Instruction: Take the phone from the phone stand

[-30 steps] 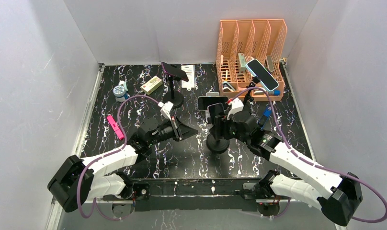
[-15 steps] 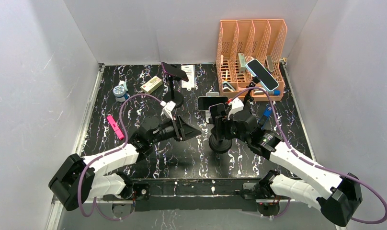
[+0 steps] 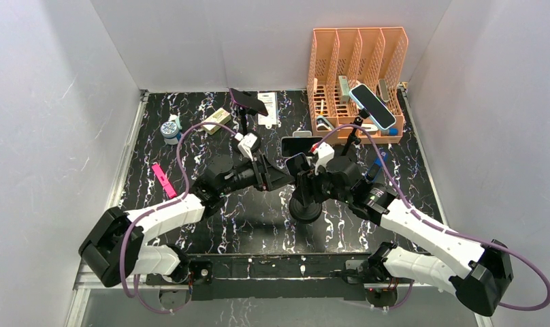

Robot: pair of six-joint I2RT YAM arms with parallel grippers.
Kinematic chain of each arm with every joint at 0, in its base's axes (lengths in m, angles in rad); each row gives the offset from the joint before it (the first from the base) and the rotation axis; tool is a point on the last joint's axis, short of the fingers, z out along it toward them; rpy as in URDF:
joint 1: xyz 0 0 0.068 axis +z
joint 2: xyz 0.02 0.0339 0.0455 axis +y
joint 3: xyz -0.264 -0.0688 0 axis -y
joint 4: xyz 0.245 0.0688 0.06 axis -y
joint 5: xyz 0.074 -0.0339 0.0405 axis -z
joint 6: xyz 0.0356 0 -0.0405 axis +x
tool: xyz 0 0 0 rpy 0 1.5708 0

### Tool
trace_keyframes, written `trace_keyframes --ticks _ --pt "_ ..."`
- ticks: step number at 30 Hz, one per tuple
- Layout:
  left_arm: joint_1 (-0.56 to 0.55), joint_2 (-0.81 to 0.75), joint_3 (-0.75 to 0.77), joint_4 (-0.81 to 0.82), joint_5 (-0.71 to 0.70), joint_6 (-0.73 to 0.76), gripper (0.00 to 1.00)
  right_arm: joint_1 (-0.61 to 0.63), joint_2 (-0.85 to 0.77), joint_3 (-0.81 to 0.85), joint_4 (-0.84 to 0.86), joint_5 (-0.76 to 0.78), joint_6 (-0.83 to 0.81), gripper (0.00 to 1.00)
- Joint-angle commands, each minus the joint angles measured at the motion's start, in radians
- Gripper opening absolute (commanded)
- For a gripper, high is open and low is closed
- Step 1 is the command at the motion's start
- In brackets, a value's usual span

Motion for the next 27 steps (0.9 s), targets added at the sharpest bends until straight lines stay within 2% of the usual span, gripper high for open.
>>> trace_keyframes --ticks 1,11,16,23,27 --pt "0.004 0.026 0.049 0.017 0.0 0.025 0.72 0.026 0.006 0.059 0.044 -0.049 -0.019 0.01" --pt "0.005 0.062 0.037 0.048 -0.064 0.002 0.6 0.051 0.009 0.047 0.049 -0.049 -0.054 0.01" --pt "0.004 0.072 0.044 0.078 -0.059 -0.016 0.51 0.059 0.006 0.038 0.048 -0.048 -0.06 0.01" --pt "0.004 0.081 0.047 0.094 -0.024 -0.037 0.56 0.066 0.023 0.042 0.056 -0.04 -0.059 0.01" --pt "0.004 0.083 0.034 0.112 -0.014 -0.044 0.41 0.071 0.031 0.046 0.062 -0.04 -0.062 0.01"
